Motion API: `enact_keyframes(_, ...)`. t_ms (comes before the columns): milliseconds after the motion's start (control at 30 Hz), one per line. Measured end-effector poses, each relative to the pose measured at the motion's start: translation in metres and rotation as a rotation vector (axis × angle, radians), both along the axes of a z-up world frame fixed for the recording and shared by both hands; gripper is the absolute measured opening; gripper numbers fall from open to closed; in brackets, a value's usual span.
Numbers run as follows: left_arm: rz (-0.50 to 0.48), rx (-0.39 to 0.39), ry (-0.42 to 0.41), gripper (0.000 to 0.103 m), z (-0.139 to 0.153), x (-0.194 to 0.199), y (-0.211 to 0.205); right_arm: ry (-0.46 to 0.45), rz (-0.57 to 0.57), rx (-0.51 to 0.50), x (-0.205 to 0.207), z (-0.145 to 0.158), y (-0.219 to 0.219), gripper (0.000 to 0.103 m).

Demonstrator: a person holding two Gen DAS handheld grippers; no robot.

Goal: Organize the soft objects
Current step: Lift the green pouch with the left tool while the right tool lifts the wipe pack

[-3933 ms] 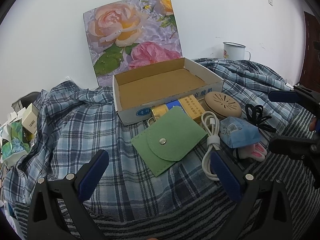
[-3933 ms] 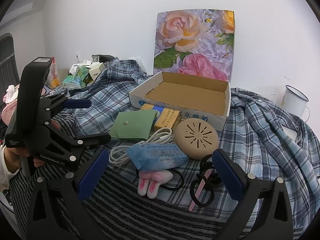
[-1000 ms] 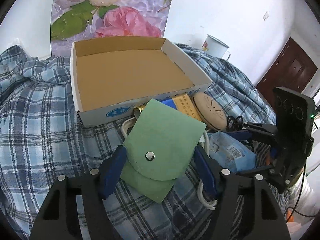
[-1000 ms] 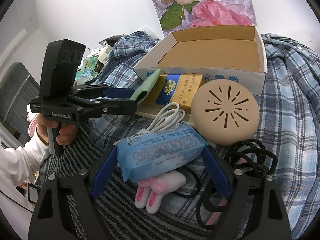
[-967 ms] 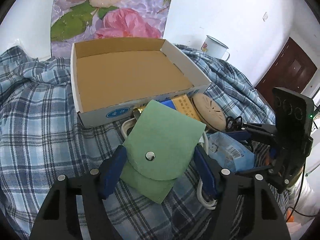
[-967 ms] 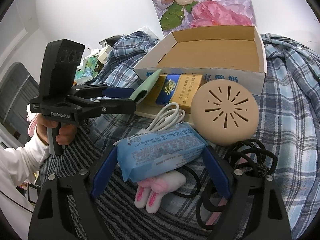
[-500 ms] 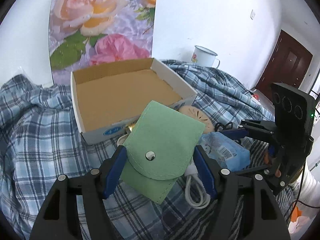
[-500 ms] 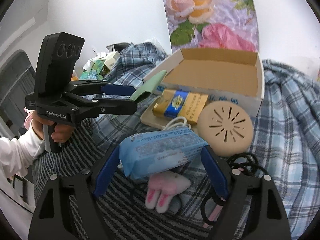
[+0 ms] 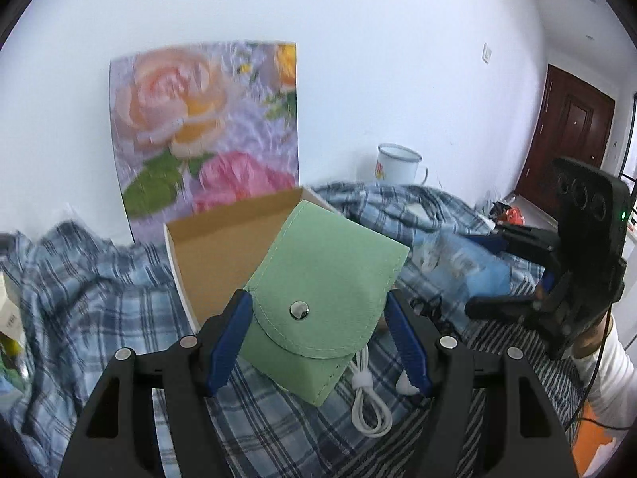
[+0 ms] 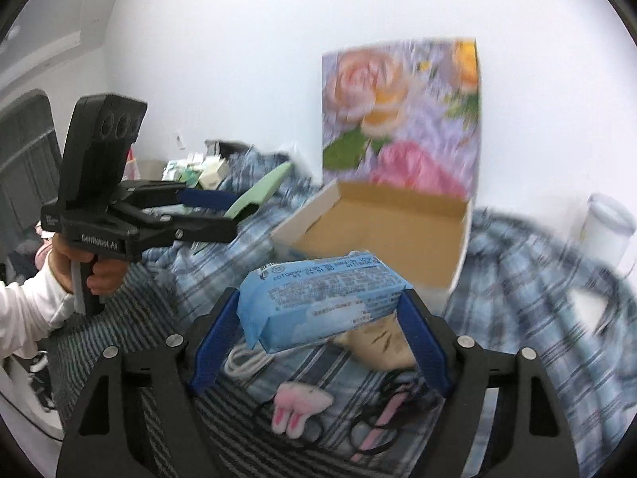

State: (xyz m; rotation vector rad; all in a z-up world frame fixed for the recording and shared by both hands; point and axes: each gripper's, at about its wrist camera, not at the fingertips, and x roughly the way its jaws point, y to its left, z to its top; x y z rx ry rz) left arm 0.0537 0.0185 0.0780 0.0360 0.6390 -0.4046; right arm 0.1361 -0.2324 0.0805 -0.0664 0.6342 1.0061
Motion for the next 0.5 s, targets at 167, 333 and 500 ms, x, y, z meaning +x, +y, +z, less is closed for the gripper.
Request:
enact_keyframes(167, 0.024, -0.007, -0.077, 0.071, 0.026, -0.001, 0.000, -0.098, -0.033, 0.031, 0.009, 0.041, -0.005, 0.079)
enact_keyframes(333, 0.041, -0.010, -0.139, 0.071, 0.050, -0.003, 0.000, -0.164, -0.051, 0.057, 0.014, 0.069, -0.005, 0.079)
enact_keyframes(500, 0.046, -0.004, -0.188, 0.071, 0.066, -0.002, -0.001, -0.216, -0.070, 0.086, 0.011, 0.095, -0.006, 0.079)
